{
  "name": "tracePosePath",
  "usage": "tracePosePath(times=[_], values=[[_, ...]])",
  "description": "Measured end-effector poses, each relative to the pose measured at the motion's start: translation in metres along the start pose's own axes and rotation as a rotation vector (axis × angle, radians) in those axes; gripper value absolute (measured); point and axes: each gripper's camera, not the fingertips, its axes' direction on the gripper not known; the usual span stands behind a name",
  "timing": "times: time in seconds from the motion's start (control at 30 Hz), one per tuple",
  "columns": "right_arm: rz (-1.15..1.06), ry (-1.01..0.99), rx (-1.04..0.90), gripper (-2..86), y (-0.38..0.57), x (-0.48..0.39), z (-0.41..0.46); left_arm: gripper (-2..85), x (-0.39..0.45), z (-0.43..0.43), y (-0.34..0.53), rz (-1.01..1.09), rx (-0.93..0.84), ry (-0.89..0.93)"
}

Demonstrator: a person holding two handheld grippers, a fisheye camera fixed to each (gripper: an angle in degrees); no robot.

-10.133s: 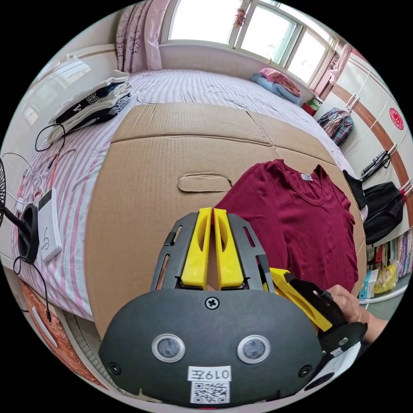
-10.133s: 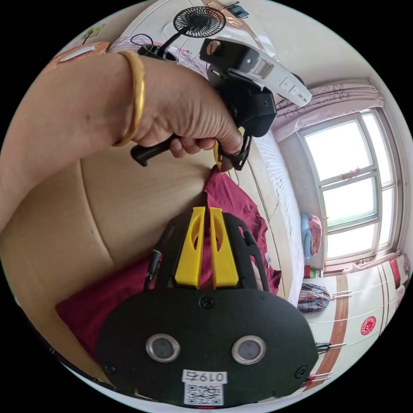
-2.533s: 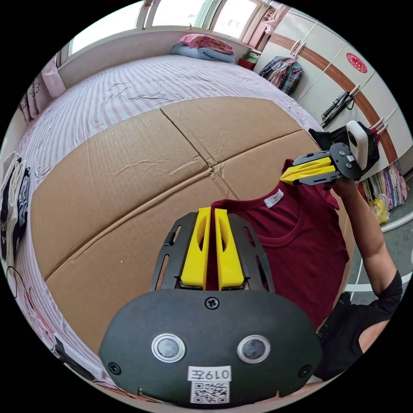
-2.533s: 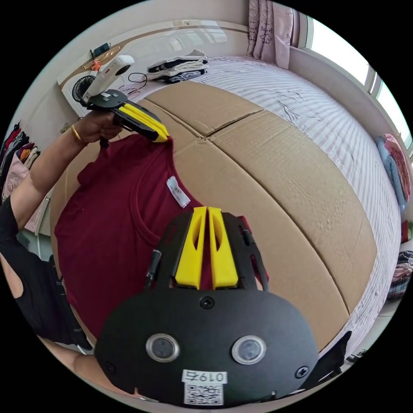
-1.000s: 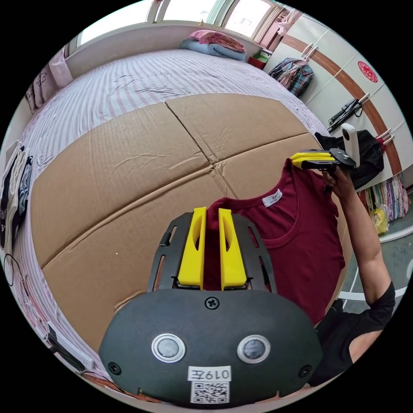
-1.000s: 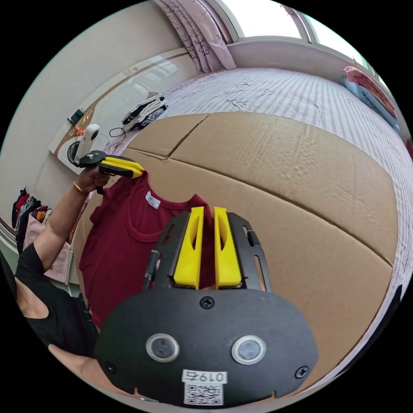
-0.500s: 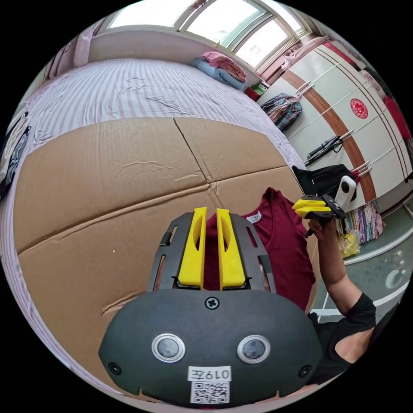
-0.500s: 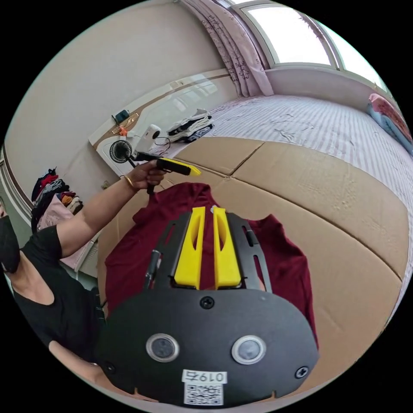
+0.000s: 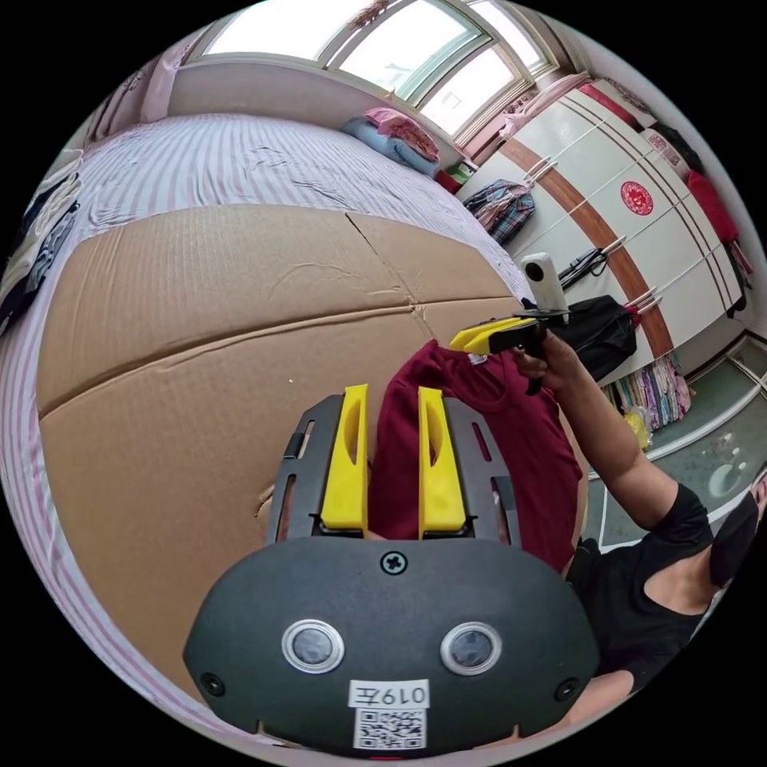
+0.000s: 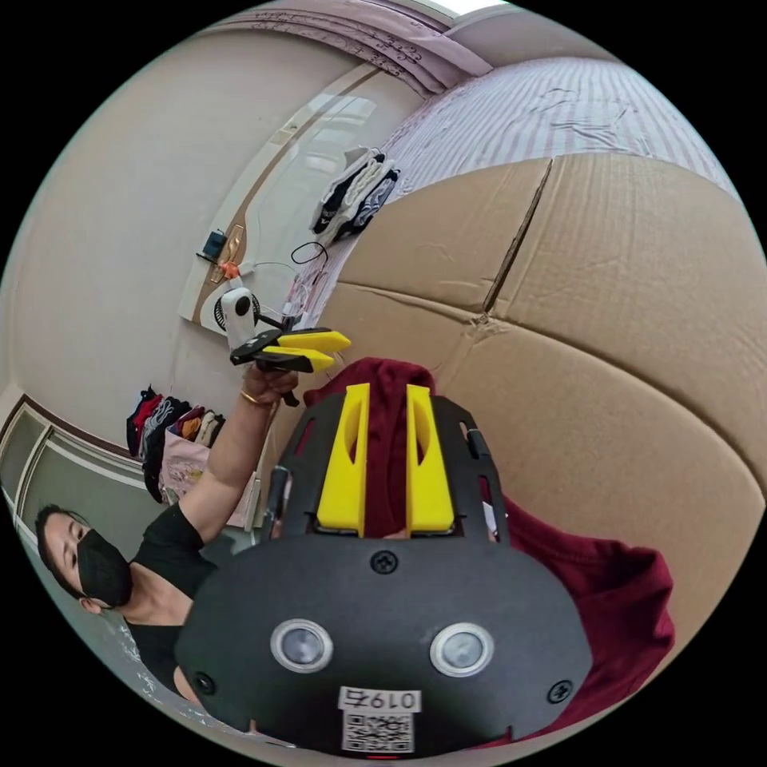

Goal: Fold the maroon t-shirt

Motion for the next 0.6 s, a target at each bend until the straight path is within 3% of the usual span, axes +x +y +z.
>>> tracePosePath(times=[0.4, 0.6], values=[[0.025, 0.023, -0.037, 6.5, -0.024, 0.031, 0.016, 5.7, 0.004, 0.053, -0.014, 0.049, -0.072, 0.001], [-0.030, 0.043, -0.012, 1.3, -0.022, 0.034, 0.023, 1.9, 0.015, 0.059, -0.016, 0.084, -0.071, -0.029]])
